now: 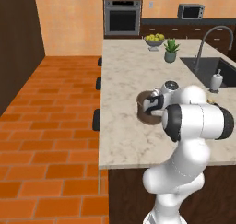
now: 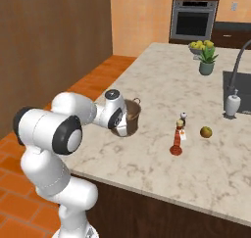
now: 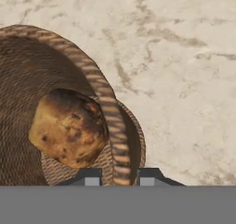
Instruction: Open the cabinet, pick up the bread from the cabinet and place it in the basket. Then move the basket to the dining counter.
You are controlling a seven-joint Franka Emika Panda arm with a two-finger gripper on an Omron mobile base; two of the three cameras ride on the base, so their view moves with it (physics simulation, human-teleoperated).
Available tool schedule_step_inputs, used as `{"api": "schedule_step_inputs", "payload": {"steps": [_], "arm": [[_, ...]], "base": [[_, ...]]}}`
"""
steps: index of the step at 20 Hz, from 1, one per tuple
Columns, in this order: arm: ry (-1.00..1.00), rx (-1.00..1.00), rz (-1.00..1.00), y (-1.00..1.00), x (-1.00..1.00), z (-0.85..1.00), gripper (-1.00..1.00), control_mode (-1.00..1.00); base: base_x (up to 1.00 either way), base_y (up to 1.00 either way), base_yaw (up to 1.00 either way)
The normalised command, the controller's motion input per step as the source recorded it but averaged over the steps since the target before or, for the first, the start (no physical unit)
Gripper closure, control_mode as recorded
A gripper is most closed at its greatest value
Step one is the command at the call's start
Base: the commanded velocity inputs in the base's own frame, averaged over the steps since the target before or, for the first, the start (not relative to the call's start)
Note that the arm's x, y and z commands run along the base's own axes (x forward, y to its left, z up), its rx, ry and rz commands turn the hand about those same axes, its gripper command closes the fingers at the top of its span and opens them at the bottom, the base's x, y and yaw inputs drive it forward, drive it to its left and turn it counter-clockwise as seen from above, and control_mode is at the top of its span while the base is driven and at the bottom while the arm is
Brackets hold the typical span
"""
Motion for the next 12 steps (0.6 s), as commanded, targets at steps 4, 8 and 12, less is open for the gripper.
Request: {"api": "schedule_step_inputs", "payload": {"steps": [4, 8, 12], "arm": [[0.03, -0.01, 0.0, -0.01, 0.47, -0.48, -1.0, -1.0], [0.0, -0.05, 0.0, -0.01, 0.31, -0.63, -1.0, -1.0], [-0.01, -0.04, 0.0, -0.09, 0.07, -0.29, -1.0, -1.0]], "base": [[0.0, 0.0, 0.0], [0.0, 0.0, 0.0], [0.0, 0.0, 0.0]]}}
